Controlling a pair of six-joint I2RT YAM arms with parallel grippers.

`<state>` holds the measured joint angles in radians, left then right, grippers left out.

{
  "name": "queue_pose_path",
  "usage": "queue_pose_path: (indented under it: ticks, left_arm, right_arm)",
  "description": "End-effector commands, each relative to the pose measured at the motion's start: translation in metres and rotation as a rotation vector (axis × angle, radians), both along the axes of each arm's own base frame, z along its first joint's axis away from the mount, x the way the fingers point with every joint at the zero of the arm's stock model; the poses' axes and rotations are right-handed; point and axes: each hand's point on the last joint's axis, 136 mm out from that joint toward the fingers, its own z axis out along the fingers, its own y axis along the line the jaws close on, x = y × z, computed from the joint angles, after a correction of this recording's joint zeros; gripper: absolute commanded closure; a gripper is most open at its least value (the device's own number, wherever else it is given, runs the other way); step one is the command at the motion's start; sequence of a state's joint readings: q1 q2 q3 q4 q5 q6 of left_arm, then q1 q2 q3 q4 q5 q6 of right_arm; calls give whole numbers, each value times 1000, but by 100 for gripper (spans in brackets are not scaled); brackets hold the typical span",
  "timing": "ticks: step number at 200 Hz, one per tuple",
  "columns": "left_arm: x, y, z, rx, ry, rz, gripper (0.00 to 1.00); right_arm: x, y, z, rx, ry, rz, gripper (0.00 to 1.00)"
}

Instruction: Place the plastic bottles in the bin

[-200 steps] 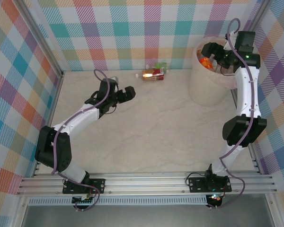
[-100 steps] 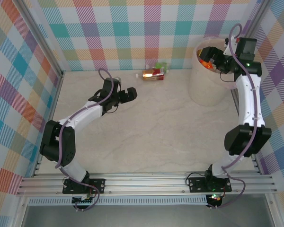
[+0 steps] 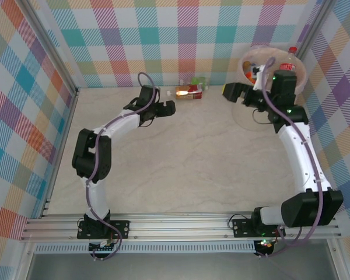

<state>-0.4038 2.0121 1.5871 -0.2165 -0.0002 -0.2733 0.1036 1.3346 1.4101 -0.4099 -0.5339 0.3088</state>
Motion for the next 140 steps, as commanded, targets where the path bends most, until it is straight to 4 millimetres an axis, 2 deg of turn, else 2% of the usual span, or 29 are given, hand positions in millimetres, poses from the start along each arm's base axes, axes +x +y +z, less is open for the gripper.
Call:
queue_pose_path:
  ticks: [1,25,38,56,100,140]
  left_arm:
    - [27,0,-2,104,-36,-17,0]
    - [56,0,-12,141,-27,13,0]
    - [71,-2,-14,110,-29,14,0]
    - [87,-16,-16,26,-24,-48,0]
    - [119,-38,-24,-117,-75,-156,0]
    - [150,-40,-39,-213,-103,-151,0]
  right_arm:
    - [-7,17,-3,-90,-130,39,0]
    - [-2,34,-30,-87,-112,44,0]
    - [8,37,-46,-104,-79,-2,0]
    - [23,38,-68,-98,-11,-57,0]
    - [54,45,-94,-45,68,-102,0]
    - [89,59,-122,6,145,-102,0]
